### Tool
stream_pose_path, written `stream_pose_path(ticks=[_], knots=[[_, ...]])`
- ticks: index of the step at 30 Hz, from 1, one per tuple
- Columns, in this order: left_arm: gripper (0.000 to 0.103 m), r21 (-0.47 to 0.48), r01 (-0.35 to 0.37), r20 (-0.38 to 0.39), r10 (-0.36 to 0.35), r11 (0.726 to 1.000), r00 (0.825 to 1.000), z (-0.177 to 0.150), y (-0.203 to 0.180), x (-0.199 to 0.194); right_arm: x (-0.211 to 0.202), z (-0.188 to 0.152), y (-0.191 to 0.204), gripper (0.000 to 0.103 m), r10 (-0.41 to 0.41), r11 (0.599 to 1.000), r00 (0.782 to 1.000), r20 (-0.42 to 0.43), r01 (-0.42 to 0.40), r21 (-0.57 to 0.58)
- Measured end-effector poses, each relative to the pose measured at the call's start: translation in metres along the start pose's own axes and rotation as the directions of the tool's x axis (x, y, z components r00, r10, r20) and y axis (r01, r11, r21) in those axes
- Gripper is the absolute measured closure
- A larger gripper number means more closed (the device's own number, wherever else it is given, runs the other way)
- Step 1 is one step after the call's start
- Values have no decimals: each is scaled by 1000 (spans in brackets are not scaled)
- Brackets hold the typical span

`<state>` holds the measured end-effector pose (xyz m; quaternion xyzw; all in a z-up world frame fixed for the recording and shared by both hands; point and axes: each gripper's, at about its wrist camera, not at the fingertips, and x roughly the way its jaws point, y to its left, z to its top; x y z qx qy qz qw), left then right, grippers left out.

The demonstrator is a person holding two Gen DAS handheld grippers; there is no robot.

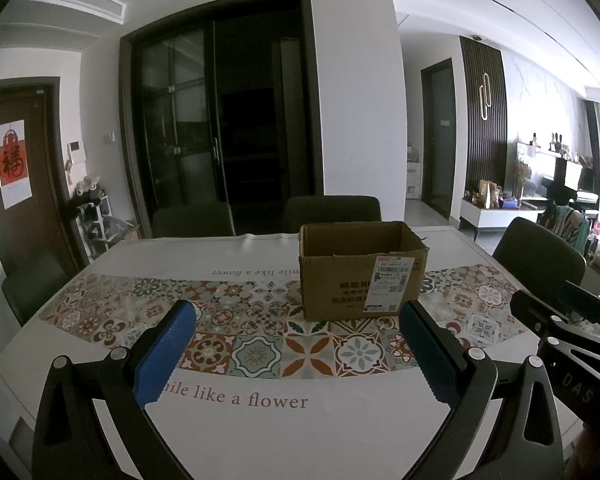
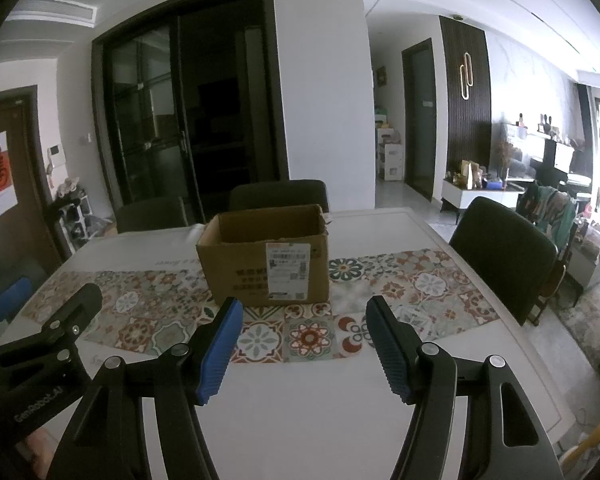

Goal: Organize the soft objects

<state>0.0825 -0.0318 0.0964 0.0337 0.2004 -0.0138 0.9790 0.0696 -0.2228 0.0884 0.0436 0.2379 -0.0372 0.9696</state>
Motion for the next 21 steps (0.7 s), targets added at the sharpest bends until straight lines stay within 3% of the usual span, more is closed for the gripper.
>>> stream_pose_path(ticks=[21], knots=[[0,-2,6,-8,-6,1000,1000,-5,-1,1,1,-3,4,38,2,1000,1000,-4,-2,-1]])
